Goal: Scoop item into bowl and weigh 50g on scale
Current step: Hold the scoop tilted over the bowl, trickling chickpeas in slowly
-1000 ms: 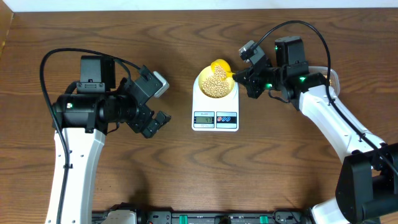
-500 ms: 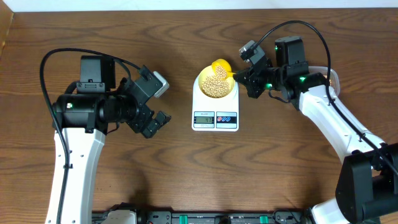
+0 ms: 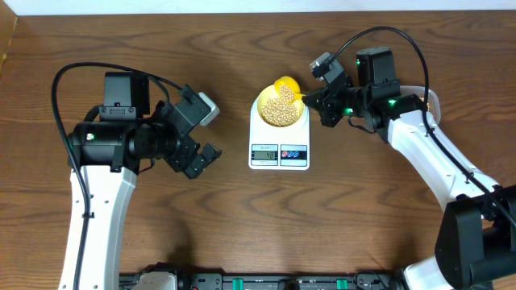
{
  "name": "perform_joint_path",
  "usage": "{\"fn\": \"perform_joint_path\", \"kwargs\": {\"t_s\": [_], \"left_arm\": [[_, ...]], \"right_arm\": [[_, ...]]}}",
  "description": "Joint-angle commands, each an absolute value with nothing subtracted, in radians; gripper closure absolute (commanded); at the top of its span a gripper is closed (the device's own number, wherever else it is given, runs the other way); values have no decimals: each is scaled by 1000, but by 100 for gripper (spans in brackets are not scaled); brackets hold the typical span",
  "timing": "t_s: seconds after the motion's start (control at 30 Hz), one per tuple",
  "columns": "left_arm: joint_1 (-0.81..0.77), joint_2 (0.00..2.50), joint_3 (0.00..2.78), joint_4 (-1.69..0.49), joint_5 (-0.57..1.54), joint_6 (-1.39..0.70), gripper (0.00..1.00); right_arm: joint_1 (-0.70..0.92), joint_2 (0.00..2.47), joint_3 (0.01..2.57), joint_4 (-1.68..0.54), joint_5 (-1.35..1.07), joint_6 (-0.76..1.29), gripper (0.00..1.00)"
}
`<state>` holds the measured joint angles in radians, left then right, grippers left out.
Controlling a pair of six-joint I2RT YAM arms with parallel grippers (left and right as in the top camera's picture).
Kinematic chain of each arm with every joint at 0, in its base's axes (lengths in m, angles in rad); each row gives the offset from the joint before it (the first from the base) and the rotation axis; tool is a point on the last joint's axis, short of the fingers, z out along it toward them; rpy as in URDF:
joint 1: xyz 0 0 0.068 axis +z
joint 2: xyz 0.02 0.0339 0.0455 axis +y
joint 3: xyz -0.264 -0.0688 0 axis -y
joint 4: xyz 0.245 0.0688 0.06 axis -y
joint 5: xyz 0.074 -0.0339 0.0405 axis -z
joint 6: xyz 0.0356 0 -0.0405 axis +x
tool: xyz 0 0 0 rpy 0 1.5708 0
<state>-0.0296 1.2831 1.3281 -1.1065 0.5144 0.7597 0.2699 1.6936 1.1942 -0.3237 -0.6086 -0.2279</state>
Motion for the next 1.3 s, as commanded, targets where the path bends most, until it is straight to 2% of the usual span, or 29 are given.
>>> {"fn": "perform_joint_path", "kwargs": {"t_s": [0.0, 1.13, 1.27], "left_arm": [[-25, 1285, 1328, -1110, 524, 766, 2], [-25, 1285, 1328, -1110, 524, 766, 2], [-25, 1285, 1328, -1110, 524, 766, 2]], "right_arm": [[271, 1699, 1196, -324, -612, -241, 99], [285, 1699, 1196, -324, -575, -237, 99], [280, 1699, 1196, -316, -583, -128, 99]]}}
